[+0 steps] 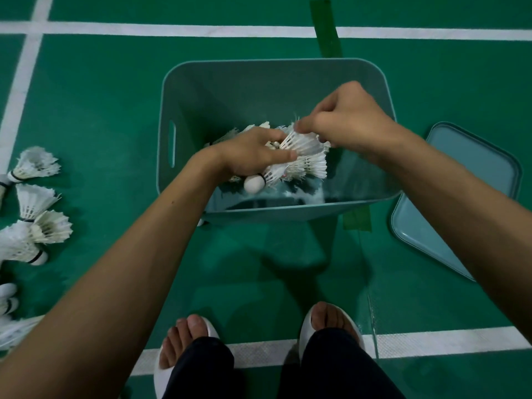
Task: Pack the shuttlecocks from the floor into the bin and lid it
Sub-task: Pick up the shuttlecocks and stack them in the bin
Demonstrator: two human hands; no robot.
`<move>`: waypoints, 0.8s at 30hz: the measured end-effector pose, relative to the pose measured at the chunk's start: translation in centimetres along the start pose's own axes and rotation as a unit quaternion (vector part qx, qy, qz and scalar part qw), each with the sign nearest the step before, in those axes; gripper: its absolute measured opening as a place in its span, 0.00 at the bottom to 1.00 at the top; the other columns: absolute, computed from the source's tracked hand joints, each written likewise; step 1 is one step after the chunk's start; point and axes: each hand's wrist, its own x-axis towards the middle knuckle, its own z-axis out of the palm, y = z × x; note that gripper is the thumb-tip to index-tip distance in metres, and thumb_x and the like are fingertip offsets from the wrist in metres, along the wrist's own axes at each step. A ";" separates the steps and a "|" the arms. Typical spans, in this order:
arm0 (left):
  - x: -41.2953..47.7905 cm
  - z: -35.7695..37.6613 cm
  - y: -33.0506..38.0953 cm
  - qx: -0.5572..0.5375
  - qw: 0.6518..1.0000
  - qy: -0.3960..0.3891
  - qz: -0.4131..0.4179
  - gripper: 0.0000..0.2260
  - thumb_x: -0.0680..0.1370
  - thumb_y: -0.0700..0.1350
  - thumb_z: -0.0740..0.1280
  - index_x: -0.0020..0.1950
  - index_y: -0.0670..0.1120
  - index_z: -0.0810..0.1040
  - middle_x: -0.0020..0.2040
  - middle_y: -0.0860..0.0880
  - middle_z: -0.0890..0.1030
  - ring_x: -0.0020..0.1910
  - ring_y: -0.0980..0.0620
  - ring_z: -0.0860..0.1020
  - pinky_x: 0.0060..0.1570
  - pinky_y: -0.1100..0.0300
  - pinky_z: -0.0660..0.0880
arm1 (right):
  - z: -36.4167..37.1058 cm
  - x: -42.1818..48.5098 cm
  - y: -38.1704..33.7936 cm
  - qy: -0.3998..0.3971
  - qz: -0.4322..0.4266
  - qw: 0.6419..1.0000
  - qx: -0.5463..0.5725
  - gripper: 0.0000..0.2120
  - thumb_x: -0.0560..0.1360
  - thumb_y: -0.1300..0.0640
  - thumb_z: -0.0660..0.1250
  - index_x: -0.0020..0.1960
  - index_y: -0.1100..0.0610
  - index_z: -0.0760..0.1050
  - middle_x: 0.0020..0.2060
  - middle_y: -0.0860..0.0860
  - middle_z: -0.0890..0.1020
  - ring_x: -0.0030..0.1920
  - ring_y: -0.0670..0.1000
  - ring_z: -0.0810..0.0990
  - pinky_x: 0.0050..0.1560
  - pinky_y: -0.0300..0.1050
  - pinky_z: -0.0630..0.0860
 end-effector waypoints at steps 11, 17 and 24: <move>-1.1 -0.9 0.9 0.131 0.989 0.044 -0.046 0.22 0.63 0.59 0.82 0.49 0.50 0.81 0.54 0.50 0.79 0.56 0.49 0.76 0.56 0.54 0.74 | -1.1 0.4 0.3 0.114 -0.030 0.919 -0.376 0.17 0.73 0.58 0.70 0.62 0.61 0.76 0.57 0.63 0.80 0.58 0.65 0.81 0.53 0.53 0.76; -1.6 -0.7 0.6 0.227 0.962 0.018 -0.151 0.26 0.64 0.48 0.84 0.58 0.43 0.81 0.55 0.45 0.81 0.51 0.44 0.80 0.52 0.50 0.80 | 1.8 1.2 2.4 0.050 -0.017 0.915 -0.401 0.16 0.74 0.65 0.66 0.62 0.62 0.75 0.56 0.63 0.81 0.57 0.66 0.81 0.50 0.52 0.77; -1.3 -0.8 -1.3 0.266 0.946 0.049 -0.177 0.21 0.67 0.45 0.81 0.56 0.45 0.79 0.57 0.45 0.81 0.52 0.42 0.79 0.56 0.47 0.80 | 2.4 2.8 3.3 0.038 0.068 0.971 -0.226 0.04 0.74 0.67 0.64 0.40 0.63 0.72 0.41 0.59 0.79 0.43 0.60 0.80 0.43 0.49 0.76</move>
